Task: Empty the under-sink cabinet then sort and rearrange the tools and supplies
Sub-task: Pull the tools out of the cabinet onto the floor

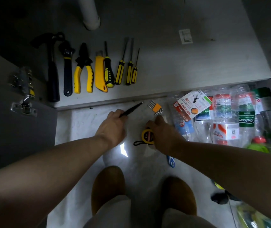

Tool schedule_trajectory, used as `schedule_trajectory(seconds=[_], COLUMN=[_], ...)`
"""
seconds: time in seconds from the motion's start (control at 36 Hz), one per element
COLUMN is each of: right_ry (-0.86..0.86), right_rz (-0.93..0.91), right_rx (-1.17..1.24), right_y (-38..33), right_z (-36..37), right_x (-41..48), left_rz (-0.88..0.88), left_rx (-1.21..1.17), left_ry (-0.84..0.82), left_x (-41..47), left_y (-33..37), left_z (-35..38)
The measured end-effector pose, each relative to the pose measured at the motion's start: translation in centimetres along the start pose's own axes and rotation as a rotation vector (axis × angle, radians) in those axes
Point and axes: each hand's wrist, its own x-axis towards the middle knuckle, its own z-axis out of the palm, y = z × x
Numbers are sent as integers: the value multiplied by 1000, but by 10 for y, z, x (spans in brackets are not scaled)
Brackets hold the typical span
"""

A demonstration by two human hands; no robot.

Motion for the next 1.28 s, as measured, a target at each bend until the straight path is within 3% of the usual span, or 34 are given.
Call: schedule_trajectory(seconds=[0.08,0.22,0.61,0.69,0.86,1.0,1.11,1.28], right_ry=[77,37,33,131,488,621,539,468], right_rz=[-100,-269,-332,-374,-340,-267,-157,8], right_rx=[-50,-287,-300,-198,136,318,359,296], right_y=[0,6,7,4,-15,-28,-41,-62], right_z=[10,15,1,-11,-54,-96,-117,-124], right_x=[-6,-13,-11,-9,2,31,61,95], left_rz=[-28,-51,-78,50,291,55,-134,-203], left_rx=[-6,36,24,-15,-77,51,133,194], left_ry=[8,7,34,143,373,714,606,522], left_x=[2,8,14,5,-6,21,46,64], left_y=[2,6,11,16,36,38,32,32], left_z=[-2,-4,-12,-21,-52,-99,-128,-133])
